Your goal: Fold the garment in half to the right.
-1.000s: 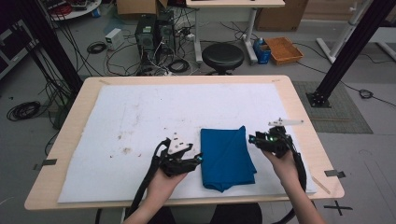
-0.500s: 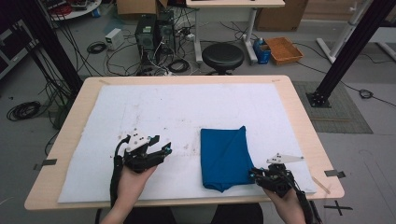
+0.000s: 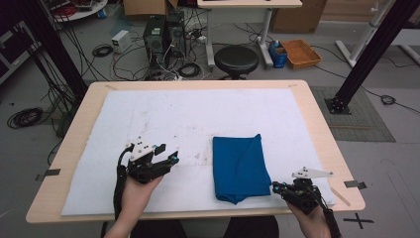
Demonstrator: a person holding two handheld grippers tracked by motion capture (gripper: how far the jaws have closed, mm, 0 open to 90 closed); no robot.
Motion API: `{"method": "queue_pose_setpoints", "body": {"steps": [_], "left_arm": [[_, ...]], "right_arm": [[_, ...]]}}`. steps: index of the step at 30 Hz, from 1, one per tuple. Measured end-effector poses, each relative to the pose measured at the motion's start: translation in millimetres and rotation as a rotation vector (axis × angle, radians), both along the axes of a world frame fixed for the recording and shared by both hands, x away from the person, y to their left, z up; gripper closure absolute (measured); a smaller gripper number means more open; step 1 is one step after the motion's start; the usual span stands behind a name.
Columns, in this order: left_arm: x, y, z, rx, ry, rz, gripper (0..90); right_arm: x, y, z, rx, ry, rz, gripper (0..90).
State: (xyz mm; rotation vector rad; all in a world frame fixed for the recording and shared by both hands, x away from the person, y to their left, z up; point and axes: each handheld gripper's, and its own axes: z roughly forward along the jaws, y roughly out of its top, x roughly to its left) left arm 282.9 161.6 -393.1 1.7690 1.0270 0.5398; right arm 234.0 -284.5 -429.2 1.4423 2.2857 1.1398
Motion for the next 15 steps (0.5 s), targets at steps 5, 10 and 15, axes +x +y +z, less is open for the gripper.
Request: {"method": "queue_pose_setpoints", "body": {"steps": [5,10,15], "left_arm": [[3.1,4.9,3.6,0.013,-0.009,-0.020,45.2],[9.2,12.3,8.5,0.014,-0.017,-0.061,38.8],[17.3,19.1,14.4,0.017,-0.046,-0.104,35.7]], "right_arm": [[8.1,1.8,12.9,0.036,-0.066,0.008,67.0],[32.9,3.9,31.6,0.058,-0.153,0.009,50.5],[62.9,7.4,51.0,0.080,-0.198,0.016,40.8]]}}
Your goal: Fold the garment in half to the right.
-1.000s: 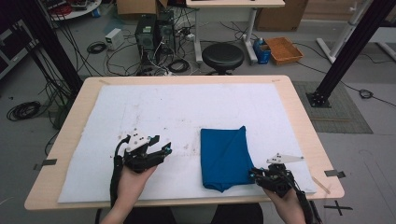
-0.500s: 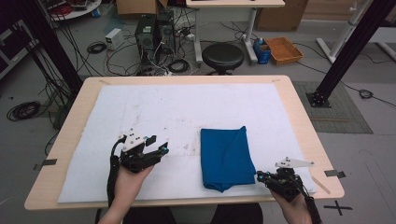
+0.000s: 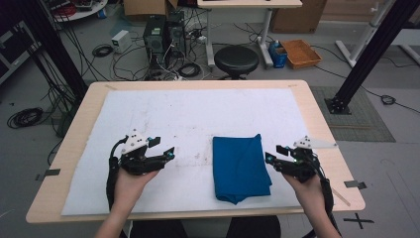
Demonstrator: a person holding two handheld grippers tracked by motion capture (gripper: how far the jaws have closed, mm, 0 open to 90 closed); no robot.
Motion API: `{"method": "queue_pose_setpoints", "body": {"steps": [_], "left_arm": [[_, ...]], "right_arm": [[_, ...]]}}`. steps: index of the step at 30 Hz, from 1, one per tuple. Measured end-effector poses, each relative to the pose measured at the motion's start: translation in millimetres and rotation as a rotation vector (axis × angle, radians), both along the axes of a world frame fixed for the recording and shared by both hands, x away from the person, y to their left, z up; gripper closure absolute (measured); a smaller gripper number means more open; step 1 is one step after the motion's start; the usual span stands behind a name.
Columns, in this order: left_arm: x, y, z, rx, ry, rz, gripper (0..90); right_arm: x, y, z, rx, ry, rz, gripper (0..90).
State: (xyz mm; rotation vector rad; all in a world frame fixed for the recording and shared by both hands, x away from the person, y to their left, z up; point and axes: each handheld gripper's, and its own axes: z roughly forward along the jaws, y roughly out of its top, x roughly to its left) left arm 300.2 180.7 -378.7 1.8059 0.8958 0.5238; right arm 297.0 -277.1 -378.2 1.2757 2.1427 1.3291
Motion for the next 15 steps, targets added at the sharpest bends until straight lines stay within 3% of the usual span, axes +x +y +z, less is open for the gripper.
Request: {"method": "queue_pose_setpoints", "body": {"steps": [7,15], "left_arm": [[12.7,4.3,10.8,0.013,-0.020,-0.065,35.7],[14.7,5.8,15.2,-0.002,-0.039,-0.084,35.7]], "right_arm": [[34.2,2.8,21.4,0.067,-0.029,0.014,31.2],[40.8,2.8,23.7,0.082,-0.038,0.045,29.8]]}}
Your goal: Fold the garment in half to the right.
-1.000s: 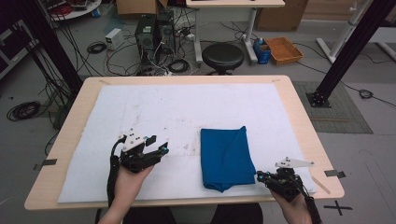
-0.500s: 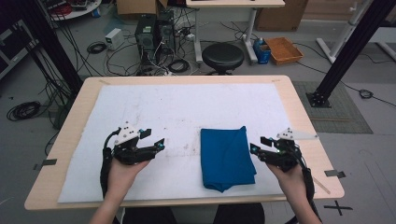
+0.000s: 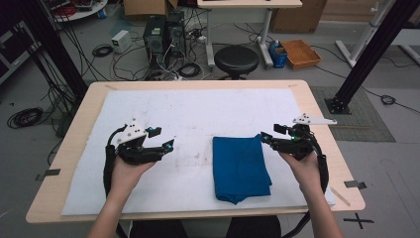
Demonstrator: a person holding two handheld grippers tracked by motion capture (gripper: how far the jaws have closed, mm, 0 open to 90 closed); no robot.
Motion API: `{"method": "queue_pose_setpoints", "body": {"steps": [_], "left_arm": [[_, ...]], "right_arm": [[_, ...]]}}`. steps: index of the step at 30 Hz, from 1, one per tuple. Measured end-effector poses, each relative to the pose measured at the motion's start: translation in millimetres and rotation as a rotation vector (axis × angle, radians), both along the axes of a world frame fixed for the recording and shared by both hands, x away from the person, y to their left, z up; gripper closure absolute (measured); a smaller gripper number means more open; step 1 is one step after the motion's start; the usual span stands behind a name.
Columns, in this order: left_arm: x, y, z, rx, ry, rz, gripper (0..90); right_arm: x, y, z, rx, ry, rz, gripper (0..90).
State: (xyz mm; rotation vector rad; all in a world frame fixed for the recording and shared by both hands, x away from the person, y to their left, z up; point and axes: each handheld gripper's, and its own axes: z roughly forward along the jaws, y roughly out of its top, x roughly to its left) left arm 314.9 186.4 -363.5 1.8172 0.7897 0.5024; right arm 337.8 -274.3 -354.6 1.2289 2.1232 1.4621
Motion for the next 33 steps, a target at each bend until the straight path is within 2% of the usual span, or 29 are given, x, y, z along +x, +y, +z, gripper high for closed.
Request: {"method": "queue_pose_setpoints", "body": {"steps": [8,15,33], "left_arm": [[-2.7,2.5,-7.4,-0.019,0.014,-0.010,35.7],[-4.0,5.9,-6.8,-0.021,0.012,-0.009,35.7],[-5.5,10.8,-10.8,-0.037,0.031,0.002,35.7]], "right_arm": [[0.1,-4.4,-3.6,0.000,-0.001,-0.007,28.7],[1.2,-4.4,-5.5,-0.012,-0.009,-0.008,28.2],[6.6,-6.1,-17.0,-0.026,0.020,-0.025,27.5]]}}
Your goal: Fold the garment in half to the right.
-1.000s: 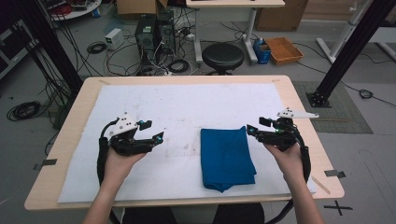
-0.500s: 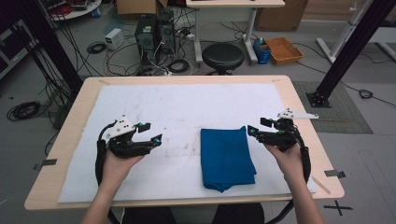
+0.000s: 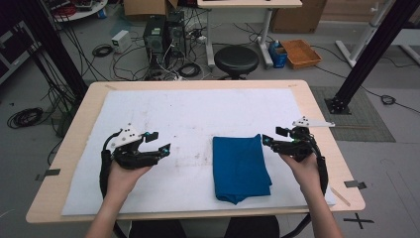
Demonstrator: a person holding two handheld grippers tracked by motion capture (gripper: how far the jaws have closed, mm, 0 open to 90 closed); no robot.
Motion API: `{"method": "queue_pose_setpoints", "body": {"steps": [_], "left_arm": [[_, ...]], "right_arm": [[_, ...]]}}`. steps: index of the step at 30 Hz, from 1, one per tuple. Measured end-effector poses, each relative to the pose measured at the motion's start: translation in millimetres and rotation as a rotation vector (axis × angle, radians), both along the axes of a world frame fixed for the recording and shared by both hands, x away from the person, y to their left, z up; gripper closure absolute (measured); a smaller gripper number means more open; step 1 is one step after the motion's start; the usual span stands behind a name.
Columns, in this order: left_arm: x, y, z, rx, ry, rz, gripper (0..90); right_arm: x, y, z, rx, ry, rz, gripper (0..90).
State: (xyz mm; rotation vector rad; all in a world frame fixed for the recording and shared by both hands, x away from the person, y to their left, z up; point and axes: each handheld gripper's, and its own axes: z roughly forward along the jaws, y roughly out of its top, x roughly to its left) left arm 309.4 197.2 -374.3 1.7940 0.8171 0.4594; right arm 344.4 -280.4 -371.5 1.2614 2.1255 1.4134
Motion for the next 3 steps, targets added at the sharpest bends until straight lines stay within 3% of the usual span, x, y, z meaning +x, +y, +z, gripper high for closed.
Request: {"method": "queue_pose_setpoints", "body": {"steps": [3], "left_arm": [[1.0,1.1,-0.6,-0.001,0.001,0.008,35.6]], "right_arm": [[1.8,-1.7,-2.2,0.002,0.005,-0.002,27.2]]}}
